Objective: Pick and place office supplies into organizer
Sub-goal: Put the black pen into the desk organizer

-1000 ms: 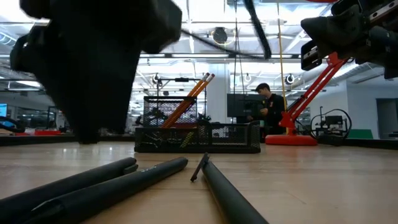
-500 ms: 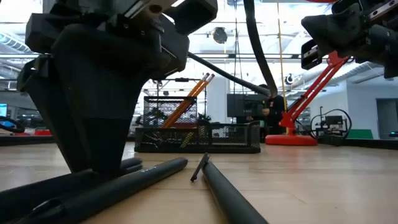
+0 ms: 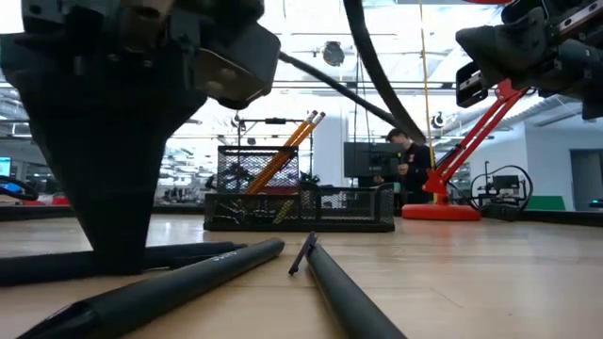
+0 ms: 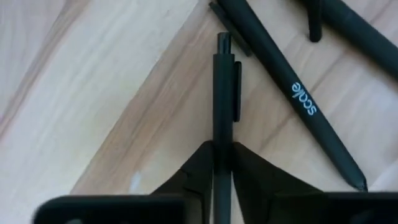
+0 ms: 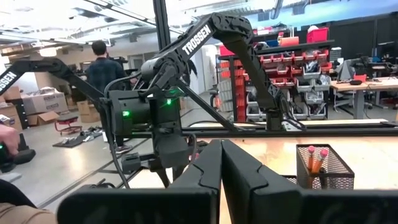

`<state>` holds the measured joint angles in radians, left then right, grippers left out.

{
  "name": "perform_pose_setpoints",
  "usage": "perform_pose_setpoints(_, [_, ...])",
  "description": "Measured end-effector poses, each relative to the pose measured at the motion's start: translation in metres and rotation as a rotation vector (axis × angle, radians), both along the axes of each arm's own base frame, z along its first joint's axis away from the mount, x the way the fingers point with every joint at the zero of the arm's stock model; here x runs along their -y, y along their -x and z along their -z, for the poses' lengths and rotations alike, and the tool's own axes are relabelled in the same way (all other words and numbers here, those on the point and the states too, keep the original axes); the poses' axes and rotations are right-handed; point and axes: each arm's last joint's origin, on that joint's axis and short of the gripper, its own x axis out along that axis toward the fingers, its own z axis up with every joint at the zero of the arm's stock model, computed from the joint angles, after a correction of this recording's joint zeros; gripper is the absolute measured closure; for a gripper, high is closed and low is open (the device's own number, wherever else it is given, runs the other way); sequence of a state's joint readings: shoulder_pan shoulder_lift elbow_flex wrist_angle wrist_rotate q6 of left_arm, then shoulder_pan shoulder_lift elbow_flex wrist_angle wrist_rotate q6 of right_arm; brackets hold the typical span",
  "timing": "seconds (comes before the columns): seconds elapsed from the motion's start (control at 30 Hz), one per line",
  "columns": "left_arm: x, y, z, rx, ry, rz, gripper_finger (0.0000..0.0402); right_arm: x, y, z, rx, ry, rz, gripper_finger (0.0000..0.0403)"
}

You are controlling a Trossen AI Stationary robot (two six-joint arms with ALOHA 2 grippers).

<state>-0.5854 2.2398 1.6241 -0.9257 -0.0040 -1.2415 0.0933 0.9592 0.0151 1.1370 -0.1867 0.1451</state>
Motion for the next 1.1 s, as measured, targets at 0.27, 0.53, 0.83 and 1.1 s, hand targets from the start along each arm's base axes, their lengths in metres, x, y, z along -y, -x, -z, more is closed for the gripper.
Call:
perform_pose_setpoints(0.27, [0.0024,-0.0018,0.0002,0.049,-0.021,0.065,0.0385,0.0000,0.0000,-0.0003,0.003,-0.001,0.001,0.0399])
perform_pose_setpoints(0.53, [0.0060,-0.0019,0.0008,0.128,-0.110,0.109,0.0381,0.0000,0.0000,-0.0003,-0.002,-0.017,-0.001,0.0399])
perform_pose_setpoints(0.83, [0.0081,-0.0007,-0.0002,0.180,-0.187,0.163,0.0383,0.0000,-0.0001,0.0004,-0.009,-0.018,-0.002,0.0399])
perform_pose_setpoints(1.1, [0.0041,-0.0017,0.0001,0.294,-0.421,0.175,0.0390,0.0000,0.0000,-0.0002,-0.003,-0.019,-0.002,0.0399])
